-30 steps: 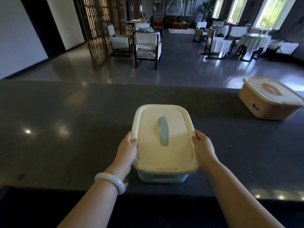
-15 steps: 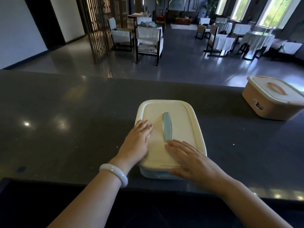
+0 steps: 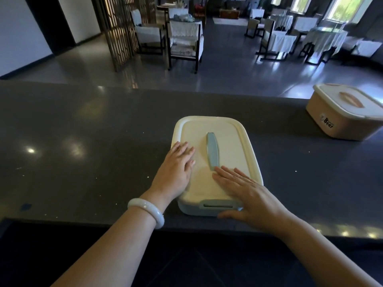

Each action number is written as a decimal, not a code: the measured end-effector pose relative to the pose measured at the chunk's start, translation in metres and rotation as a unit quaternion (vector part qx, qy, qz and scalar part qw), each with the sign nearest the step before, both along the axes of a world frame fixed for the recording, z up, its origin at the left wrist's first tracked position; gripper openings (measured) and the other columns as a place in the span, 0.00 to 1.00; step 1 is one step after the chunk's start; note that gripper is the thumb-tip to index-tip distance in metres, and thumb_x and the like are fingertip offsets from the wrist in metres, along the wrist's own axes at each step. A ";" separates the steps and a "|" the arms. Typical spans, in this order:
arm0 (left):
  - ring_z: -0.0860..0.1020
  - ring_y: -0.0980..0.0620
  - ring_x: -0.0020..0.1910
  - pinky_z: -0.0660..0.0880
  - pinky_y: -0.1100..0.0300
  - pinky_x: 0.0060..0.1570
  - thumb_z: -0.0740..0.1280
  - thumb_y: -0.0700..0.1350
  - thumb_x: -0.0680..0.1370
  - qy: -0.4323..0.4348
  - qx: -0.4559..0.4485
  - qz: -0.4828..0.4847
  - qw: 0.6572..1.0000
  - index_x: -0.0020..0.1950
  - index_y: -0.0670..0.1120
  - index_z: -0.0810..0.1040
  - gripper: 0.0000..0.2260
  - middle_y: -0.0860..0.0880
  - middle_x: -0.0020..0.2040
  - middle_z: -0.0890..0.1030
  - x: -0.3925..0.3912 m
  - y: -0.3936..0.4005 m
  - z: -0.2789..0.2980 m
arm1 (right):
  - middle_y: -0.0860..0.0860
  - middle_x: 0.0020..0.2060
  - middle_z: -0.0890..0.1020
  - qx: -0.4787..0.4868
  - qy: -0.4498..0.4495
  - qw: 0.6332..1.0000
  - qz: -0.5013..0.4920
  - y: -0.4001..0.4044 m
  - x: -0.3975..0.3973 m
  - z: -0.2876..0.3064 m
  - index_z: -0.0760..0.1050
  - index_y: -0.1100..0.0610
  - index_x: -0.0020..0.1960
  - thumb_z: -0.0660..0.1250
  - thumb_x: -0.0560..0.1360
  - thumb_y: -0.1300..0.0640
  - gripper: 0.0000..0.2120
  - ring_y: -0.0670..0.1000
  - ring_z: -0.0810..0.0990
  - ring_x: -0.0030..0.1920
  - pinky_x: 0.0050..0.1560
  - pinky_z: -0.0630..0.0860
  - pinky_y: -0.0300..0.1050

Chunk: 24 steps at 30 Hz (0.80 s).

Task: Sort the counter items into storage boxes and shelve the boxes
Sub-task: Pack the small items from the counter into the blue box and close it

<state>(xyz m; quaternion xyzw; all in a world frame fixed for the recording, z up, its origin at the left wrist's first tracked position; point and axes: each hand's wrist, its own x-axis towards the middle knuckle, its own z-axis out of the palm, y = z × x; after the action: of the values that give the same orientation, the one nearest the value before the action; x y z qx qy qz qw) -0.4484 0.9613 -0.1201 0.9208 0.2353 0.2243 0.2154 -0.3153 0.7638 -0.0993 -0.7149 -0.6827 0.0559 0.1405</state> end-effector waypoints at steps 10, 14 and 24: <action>0.48 0.55 0.77 0.44 0.48 0.75 0.54 0.50 0.83 0.086 -0.002 0.004 0.996 0.76 0.50 0.62 0.21 0.54 0.78 0.57 0.000 0.001 0.006 | 0.29 0.70 0.58 -0.021 0.167 0.984 -0.067 0.000 0.000 0.009 0.61 0.42 0.74 0.70 0.68 0.36 0.38 0.24 0.49 0.68 0.71 0.45 0.28; 0.57 0.53 0.74 0.44 0.39 0.73 0.55 0.56 0.81 0.126 0.058 0.048 0.989 0.65 0.50 0.74 0.18 0.53 0.70 0.68 0.020 0.010 0.027 | 0.31 0.69 0.64 -0.030 0.206 0.968 -0.137 0.019 0.015 0.028 0.65 0.38 0.71 0.59 0.67 0.28 0.35 0.33 0.62 0.66 0.69 0.59 0.41; 0.45 0.45 0.78 0.45 0.42 0.74 0.43 0.62 0.81 0.244 0.084 0.042 0.965 0.79 0.51 0.46 0.29 0.50 0.80 0.45 0.109 0.036 0.019 | 0.54 0.74 0.63 0.008 0.078 0.975 -0.207 0.144 0.114 0.036 0.62 0.57 0.74 0.58 0.81 0.48 0.25 0.54 0.59 0.75 0.73 0.55 0.46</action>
<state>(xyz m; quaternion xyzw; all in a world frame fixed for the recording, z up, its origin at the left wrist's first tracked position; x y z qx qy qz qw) -0.3389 0.9974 -0.1009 0.9517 0.2997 0.0210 0.0634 -0.2015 0.9083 -0.0633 -0.8328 -0.5073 0.0758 0.2081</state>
